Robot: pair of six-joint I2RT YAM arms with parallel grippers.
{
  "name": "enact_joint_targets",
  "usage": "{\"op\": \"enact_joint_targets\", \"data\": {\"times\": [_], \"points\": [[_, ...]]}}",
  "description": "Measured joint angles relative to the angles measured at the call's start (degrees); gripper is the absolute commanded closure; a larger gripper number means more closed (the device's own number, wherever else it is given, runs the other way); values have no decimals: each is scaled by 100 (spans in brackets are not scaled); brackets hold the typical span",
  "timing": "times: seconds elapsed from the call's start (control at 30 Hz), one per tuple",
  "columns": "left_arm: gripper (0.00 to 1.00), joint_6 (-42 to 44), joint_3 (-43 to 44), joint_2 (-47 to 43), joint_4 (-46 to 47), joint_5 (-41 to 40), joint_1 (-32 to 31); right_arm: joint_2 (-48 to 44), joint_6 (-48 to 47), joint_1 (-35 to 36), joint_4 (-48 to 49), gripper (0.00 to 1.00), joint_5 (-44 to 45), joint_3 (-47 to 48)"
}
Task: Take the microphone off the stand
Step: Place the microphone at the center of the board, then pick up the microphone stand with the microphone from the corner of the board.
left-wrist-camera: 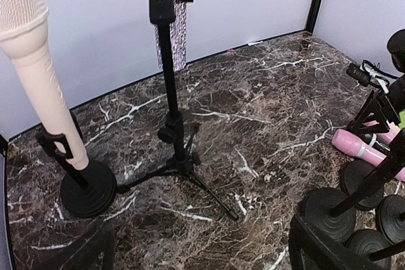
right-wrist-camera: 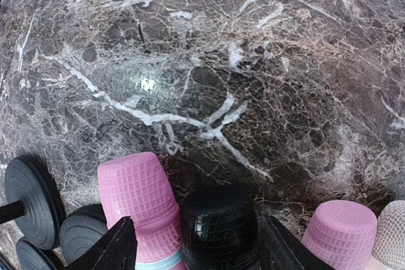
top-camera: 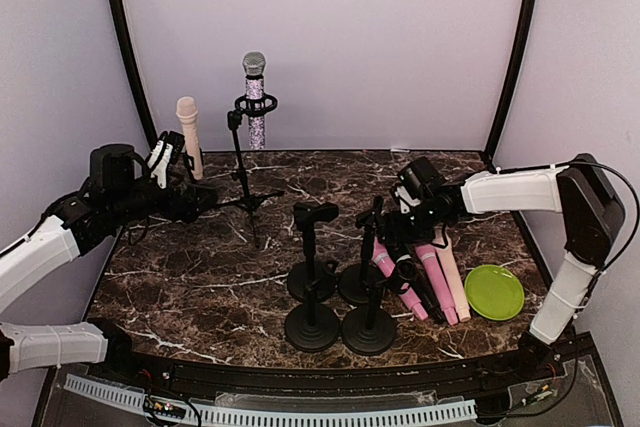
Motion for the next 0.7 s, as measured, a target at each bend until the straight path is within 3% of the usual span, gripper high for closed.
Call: {"op": "enact_joint_targets", "data": {"times": [0.37, 0.7], "points": [[3, -52, -125, 164, -70, 129, 107, -435, 118, 0, 205, 18, -129, 0], [5, -160, 295, 793, 90, 372, 238, -1735, 133, -2, 310, 11, -48, -48]]}}
